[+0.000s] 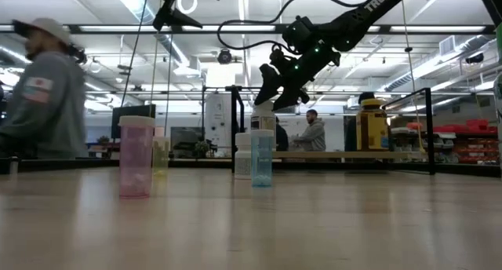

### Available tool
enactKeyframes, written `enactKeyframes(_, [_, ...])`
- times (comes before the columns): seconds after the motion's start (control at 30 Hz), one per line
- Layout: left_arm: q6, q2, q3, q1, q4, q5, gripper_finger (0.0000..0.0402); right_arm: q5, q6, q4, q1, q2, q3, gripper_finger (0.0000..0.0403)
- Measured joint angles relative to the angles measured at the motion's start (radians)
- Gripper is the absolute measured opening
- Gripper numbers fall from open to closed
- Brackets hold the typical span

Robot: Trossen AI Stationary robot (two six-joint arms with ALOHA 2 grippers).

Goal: Pick and place medicine bottles onto shelf by color
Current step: Put the large white pill bottle on the shelf, then put the green pill bottle on the shelf

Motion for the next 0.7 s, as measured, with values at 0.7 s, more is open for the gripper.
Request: enactKeyframes(0.7, [0.023,0.0,0.0,0.0,0.0,0.01,0.0355,0.007,0.077,0.082,0.003,0.002,0.0,0.0316])
